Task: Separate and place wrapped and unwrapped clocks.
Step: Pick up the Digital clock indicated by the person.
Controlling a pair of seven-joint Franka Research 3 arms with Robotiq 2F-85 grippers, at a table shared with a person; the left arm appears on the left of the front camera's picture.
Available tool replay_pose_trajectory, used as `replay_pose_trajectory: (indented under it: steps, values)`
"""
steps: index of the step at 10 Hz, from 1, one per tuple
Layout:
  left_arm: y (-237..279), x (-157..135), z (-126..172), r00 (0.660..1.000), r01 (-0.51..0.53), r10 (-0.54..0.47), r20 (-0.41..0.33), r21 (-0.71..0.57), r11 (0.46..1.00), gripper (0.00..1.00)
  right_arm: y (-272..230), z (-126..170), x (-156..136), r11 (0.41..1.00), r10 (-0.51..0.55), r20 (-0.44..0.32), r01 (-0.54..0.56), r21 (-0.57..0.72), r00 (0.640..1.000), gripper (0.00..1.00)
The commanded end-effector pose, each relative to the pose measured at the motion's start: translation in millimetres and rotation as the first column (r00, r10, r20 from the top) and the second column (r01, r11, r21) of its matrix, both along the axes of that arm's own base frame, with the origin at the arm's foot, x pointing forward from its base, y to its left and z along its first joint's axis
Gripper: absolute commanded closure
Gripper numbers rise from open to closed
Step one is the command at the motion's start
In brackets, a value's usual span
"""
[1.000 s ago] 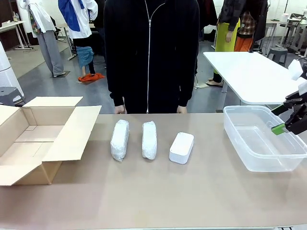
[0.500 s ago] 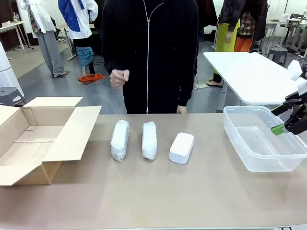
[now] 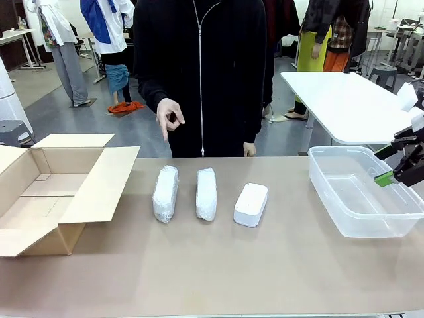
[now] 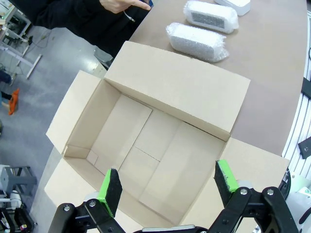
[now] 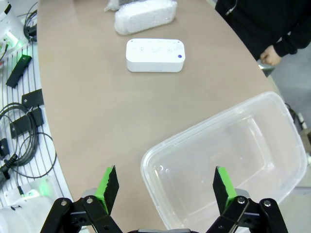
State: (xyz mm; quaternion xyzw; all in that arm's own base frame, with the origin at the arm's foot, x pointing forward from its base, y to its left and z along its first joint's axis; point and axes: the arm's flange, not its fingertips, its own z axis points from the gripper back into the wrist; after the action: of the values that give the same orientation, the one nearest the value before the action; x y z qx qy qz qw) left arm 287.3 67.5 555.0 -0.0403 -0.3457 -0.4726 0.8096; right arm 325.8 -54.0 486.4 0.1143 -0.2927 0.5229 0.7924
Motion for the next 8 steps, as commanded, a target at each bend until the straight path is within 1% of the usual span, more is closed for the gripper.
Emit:
replay_pose_trajectory:
  steps: [1, 8]
  values:
    - [1.1, 0.8, -1.4, 1.0, 0.006, -0.006, 0.0, 0.003, 1.0, 0.0, -0.2, -2.2, 1.7, 1.0, 0.018, 0.004, -0.018, 0.022, 1.0, 0.0]
    - [1.1, 0.8, -1.4, 1.0, 0.006, -0.006, 0.0, 0.003, 1.0, 0.0, -0.2, -2.2, 1.7, 1.0, 0.018, 0.004, -0.018, 0.022, 1.0, 0.0]
